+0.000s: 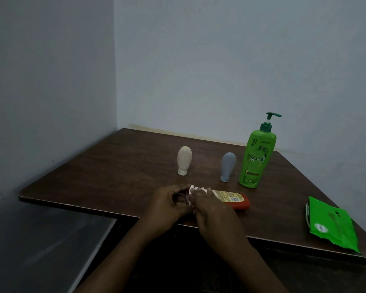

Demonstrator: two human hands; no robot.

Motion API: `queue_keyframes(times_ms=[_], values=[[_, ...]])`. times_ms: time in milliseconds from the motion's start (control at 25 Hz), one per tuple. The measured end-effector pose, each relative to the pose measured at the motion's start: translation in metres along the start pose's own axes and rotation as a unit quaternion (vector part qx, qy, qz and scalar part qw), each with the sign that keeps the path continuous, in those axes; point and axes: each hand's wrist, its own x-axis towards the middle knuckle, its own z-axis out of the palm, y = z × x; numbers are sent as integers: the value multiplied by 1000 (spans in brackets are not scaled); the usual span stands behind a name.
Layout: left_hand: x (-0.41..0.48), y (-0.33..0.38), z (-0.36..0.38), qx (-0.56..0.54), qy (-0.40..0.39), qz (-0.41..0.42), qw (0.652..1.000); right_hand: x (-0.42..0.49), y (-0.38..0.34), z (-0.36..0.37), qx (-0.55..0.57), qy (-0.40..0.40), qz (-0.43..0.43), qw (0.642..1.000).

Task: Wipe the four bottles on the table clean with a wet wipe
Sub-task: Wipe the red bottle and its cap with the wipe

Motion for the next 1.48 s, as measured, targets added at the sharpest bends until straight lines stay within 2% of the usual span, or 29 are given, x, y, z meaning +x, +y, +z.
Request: queue_keyframes(times_ms=[120,280,440,600,840,1080,1160,1280,1480], values=[[0,0,0,10,8,16,1000,0,1,6,5,-18,-27,999],[-4,1,1,-6,6,-26,1000,12,7,-5,62,5,80,995],[-5,4,-2,23,6,-63,998,7,35,-19,22,1,127,992],[-5,9,-3,23,-2,-78,997,-3,72,-37,9,-2,202,979],[-7,13,2,52,30,-62,996,-5,85,-37,94,68,262,958],[-3,24,2,7,27,-96,995,1,78,-39,156,133,261,943],[-1,25,1,8,19,-109,994,1,78,-39,139,107,256,951],[-2,24,-1,6,-7,-102,995,0,71,-37,46,41,231,971],[-2,15,-7,13,-77,-104,991,9,42,-23,-2,20,197,980]])
